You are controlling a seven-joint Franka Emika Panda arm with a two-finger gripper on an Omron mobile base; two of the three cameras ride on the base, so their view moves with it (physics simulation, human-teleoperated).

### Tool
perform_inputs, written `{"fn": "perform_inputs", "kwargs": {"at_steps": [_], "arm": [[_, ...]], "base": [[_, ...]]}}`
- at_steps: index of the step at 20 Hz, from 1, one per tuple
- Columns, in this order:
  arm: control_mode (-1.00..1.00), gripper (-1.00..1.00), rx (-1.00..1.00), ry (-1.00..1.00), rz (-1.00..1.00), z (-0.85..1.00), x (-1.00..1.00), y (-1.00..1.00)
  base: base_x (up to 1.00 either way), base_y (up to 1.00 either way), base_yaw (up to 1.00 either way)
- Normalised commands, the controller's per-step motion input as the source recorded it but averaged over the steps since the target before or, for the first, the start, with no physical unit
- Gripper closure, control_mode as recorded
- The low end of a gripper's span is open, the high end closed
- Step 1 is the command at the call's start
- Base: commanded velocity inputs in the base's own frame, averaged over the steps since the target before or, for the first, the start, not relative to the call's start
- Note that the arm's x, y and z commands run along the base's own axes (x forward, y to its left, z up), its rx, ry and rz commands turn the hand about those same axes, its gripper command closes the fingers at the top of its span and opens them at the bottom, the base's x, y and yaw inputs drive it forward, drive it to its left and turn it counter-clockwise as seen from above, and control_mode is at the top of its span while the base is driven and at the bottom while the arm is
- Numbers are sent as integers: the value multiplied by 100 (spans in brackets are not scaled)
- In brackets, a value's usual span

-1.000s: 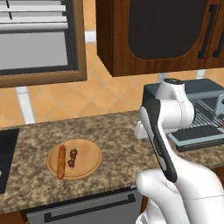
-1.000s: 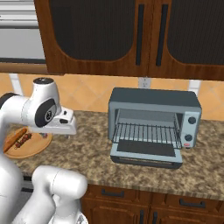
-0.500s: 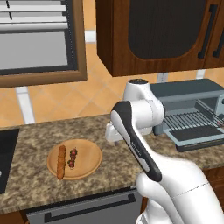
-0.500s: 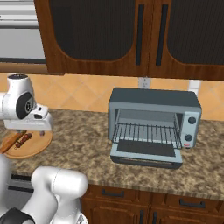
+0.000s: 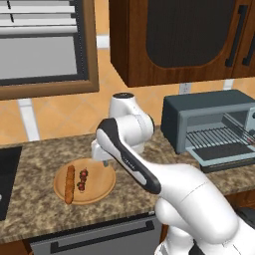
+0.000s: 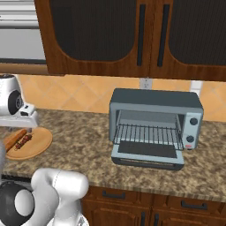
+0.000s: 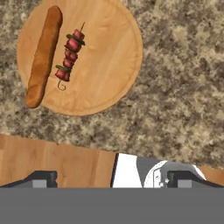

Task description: Pick up the kebab skewer and baguette bread, and place them inside the toaster oven. Close the toaster oven door and start by setting the timer.

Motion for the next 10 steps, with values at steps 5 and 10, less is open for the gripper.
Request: {"fn": "perform_inputs", "kwargs": {"at_steps": [5, 10], "arm": [[-100, -100, 0, 0, 0, -14, 17, 63], [-100, -100, -2, 0, 0, -8, 36, 61]], "base": [[0, 0, 0], [0, 0, 0]]}}
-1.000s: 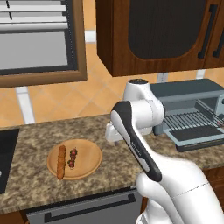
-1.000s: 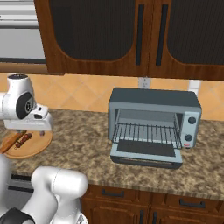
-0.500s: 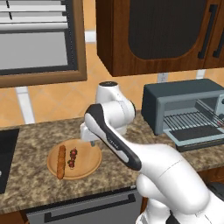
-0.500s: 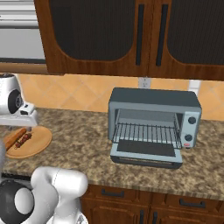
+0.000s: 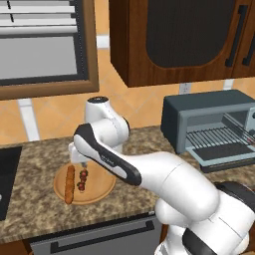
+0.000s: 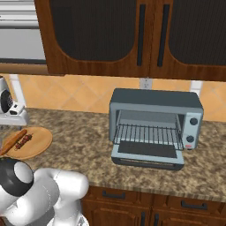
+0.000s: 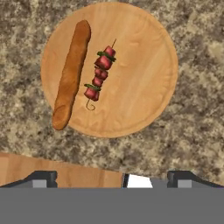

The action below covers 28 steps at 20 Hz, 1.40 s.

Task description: Pick up the kebab skewer and baguette bread, and place them inside the toaster oven. Close the toaster oven door and start by setting the timer.

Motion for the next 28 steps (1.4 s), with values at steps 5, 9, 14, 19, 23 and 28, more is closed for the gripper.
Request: {"fn": "perform_inputs", "kwargs": {"at_steps": [5, 9, 14, 19, 23, 28], "arm": [[-100, -100, -4, -6, -2, -40, 24, 55], [-100, -100, -7, -4, -6, -45, 13, 38], [-100, -100, -3, 0, -7, -34, 18, 13], [-100, -100, -4, 0, -6, -39, 25, 14], [-100, -100, -4, 0, -4, -28, 27, 7], [-100, -100, -3, 0, -4, -25, 23, 16]], "base": [[0, 0, 0], [0, 0, 0], [0, 0, 0], [0, 0, 0], [0, 0, 0], [0, 0, 0]]}}
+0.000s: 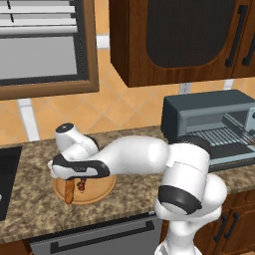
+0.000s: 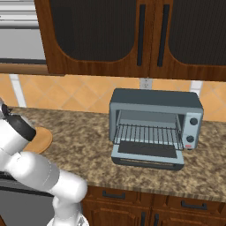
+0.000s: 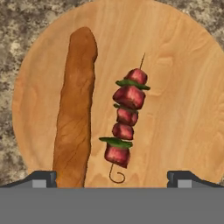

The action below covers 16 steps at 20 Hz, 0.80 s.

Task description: Pick up the kebab skewer and baguette bread, and place them inside the toaster oven. Close the toaster oven door and start by setting the timer.

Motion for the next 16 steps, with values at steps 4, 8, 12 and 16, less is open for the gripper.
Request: {"fn": "perform_inputs", "kwargs": {"at_steps": [4, 8, 12, 16], "arm": [[-100, -100, -5, 0, -3, -22, 26, 26], [-100, -100, -1, 0, -2, -11, 21, 4], [-100, -100, -4, 0, -2, -21, 19, 4], [-100, -100, -5, 0, -2, -21, 14, 9]], "base": [[0, 0, 0], [0, 0, 0], [0, 0, 0], [0, 0, 0]]}}
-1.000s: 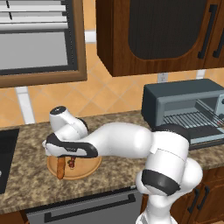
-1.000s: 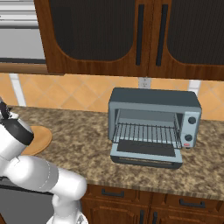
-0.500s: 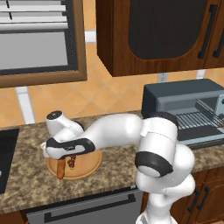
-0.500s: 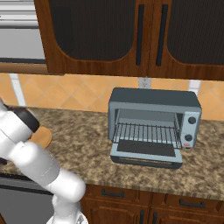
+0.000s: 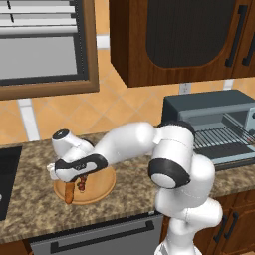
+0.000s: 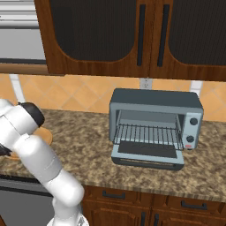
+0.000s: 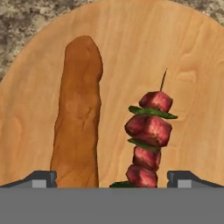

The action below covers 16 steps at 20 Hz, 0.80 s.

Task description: Pick up the kebab skewer and baguette bread, and place them inside the toaster oven. Close the toaster oven door and start by setting the timer.

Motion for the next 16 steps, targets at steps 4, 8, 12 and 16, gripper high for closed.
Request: {"fn": "perform_inputs", "kwargs": {"at_steps": [4, 8, 12, 16], "arm": [[-100, -100, -3, 0, -2, -9, 6, 13], [-100, -100, -1, 0, -2, 0, 4, 11], [-100, -100, 0, 2, -1, -9, 2, -2], [-100, -100, 0, 6, -1, -18, 0, -9]], "base": [[0, 0, 0], [0, 0, 0], [0, 0, 0], [0, 0, 0]]}}
